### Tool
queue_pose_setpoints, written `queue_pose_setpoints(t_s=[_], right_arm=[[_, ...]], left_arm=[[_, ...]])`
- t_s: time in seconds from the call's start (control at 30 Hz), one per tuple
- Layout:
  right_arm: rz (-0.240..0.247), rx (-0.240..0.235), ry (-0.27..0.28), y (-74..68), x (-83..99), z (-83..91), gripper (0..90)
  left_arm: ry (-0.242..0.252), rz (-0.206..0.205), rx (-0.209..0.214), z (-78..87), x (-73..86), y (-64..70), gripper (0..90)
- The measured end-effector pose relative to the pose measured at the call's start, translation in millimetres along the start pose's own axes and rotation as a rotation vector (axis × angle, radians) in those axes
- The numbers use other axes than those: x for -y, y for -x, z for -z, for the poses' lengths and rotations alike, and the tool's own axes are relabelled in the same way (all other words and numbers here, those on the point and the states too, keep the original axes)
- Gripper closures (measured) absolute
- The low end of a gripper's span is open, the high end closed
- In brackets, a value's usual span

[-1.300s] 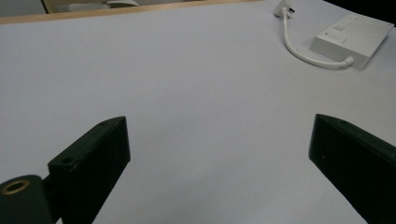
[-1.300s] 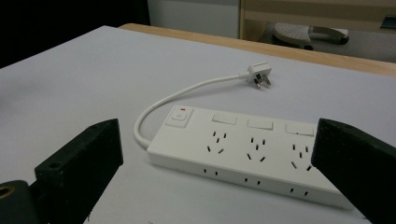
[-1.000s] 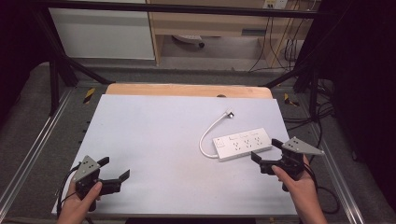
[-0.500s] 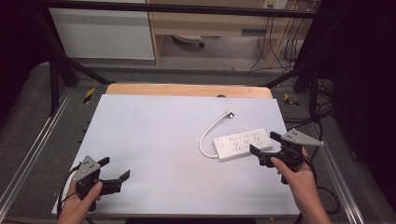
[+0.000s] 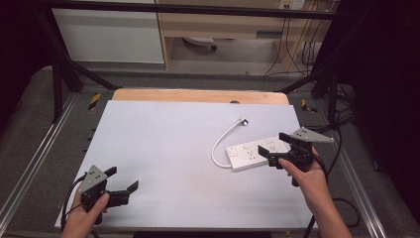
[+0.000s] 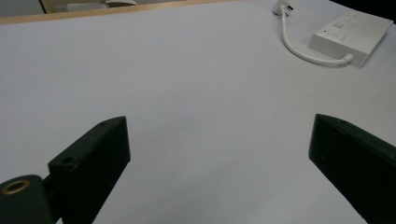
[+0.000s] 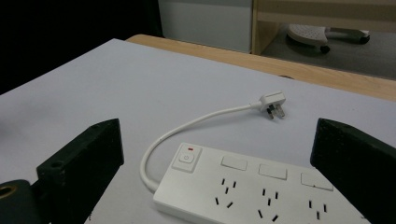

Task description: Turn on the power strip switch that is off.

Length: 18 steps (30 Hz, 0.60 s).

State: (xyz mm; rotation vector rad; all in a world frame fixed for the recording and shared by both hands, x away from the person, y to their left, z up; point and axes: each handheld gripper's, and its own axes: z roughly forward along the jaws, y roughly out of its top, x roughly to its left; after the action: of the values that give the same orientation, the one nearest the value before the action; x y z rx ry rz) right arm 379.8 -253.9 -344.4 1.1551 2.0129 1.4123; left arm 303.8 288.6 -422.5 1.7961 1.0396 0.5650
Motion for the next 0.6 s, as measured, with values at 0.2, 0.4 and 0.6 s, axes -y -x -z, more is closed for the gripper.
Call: queue_pose_setpoints(t_s=[0.2,0.4,0.6], right_arm=[[-0.001,0.000,-0.006,0.9,-6.7,-4.1,3.1],[-0.006,0.005,0.003,5.5,-10.5,-4.9,5.1],[-0.053,0.028,0.012,13.6,-10.3,-7.3,5.6]], left_arm=[[0.000,-0.003,0.001,0.0,0.0,1.0,5.6],[-0.001,-0.002,0.003,-0.4,0.2,0.9,5.5],[-0.006,-0.001,0.005,-1.0,0.5,0.5,5.5]])
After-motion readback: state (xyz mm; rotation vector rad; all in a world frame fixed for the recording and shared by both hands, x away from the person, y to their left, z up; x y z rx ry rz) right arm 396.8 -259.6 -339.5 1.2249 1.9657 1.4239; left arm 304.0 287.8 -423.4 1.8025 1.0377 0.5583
